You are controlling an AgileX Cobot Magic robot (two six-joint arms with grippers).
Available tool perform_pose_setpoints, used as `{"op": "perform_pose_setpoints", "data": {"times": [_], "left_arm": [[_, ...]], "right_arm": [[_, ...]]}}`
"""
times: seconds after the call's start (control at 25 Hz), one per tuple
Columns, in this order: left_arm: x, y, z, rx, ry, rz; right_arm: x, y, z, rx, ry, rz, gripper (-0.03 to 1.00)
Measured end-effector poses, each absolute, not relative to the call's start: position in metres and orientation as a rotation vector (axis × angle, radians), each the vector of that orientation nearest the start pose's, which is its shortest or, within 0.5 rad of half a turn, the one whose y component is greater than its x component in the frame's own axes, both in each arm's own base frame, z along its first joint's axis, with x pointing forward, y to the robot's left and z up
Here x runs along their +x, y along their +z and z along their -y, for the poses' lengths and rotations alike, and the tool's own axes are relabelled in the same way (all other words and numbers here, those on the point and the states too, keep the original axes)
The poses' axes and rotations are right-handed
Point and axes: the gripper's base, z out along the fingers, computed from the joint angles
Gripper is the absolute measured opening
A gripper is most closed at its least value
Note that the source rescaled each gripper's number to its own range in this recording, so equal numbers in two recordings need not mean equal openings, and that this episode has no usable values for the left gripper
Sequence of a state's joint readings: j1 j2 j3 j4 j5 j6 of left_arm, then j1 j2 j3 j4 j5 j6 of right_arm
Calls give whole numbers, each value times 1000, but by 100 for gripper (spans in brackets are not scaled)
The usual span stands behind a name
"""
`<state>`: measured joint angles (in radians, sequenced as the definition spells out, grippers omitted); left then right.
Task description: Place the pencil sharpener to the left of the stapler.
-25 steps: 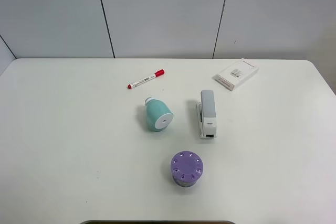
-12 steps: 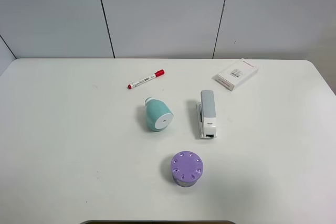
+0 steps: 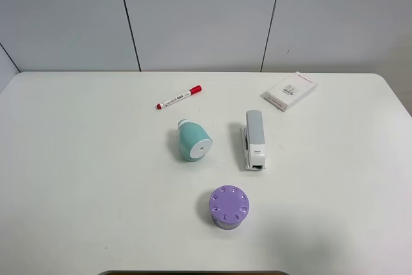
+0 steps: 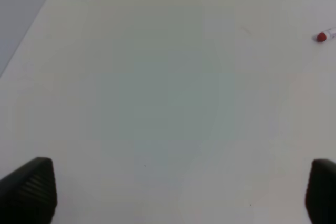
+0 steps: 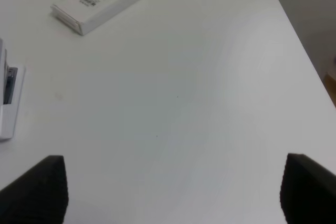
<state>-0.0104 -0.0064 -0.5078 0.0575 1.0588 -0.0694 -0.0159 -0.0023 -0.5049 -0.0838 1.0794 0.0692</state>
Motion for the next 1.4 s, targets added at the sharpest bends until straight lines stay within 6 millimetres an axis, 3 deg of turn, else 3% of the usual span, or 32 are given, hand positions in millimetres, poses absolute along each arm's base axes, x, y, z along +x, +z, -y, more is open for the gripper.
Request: {"op": "perform_pose_setpoints", "data": {"times": [1.4], "left_arm": [[-7,280,-5,-63,18,-2026]], "right_arm": [[-6,278,7,91,-67,-2039,79]]}}
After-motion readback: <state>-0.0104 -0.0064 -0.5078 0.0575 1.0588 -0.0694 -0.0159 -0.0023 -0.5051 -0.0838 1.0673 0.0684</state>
